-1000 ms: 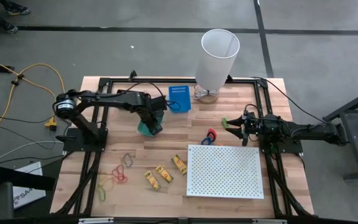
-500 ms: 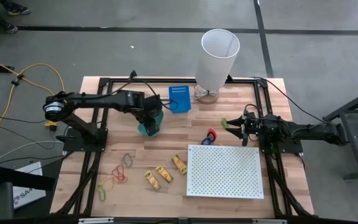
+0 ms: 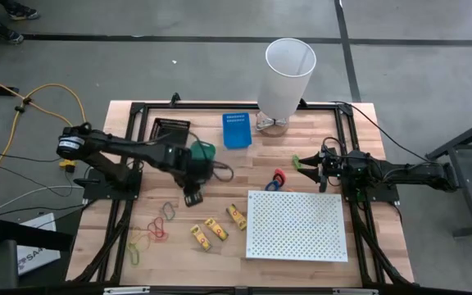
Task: Pick & Place Office Desk Supplies
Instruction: Put the blue rubber band into the green bin
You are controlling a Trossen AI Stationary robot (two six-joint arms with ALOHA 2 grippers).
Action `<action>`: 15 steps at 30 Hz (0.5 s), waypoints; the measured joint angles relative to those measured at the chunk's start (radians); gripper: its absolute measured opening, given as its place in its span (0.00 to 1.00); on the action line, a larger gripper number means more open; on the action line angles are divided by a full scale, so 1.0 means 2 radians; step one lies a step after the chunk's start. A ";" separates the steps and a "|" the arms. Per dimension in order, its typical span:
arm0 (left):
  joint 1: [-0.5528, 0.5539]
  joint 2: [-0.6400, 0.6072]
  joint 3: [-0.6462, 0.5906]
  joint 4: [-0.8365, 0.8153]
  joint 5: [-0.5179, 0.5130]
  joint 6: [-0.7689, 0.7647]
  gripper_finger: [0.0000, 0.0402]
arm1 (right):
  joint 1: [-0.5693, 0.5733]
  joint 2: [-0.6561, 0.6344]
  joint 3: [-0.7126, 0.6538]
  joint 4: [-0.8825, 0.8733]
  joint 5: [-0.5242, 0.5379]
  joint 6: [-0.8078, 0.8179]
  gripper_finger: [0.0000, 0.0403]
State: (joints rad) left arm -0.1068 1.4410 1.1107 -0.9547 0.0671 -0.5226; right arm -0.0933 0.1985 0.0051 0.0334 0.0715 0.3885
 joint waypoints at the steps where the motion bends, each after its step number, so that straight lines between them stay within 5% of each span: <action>1: -0.013 0.000 0.000 -0.002 -0.005 -0.023 0.16 | 0.000 0.000 0.000 0.000 0.000 0.000 0.47; 15: -0.175 0.000 0.000 -0.048 -0.076 -0.371 0.16 | 0.000 0.000 0.000 0.000 0.000 0.000 0.47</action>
State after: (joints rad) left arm -0.4560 1.4406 1.1110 -1.0502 -0.0852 -1.2647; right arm -0.0937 0.1982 0.0051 0.0334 0.0712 0.3885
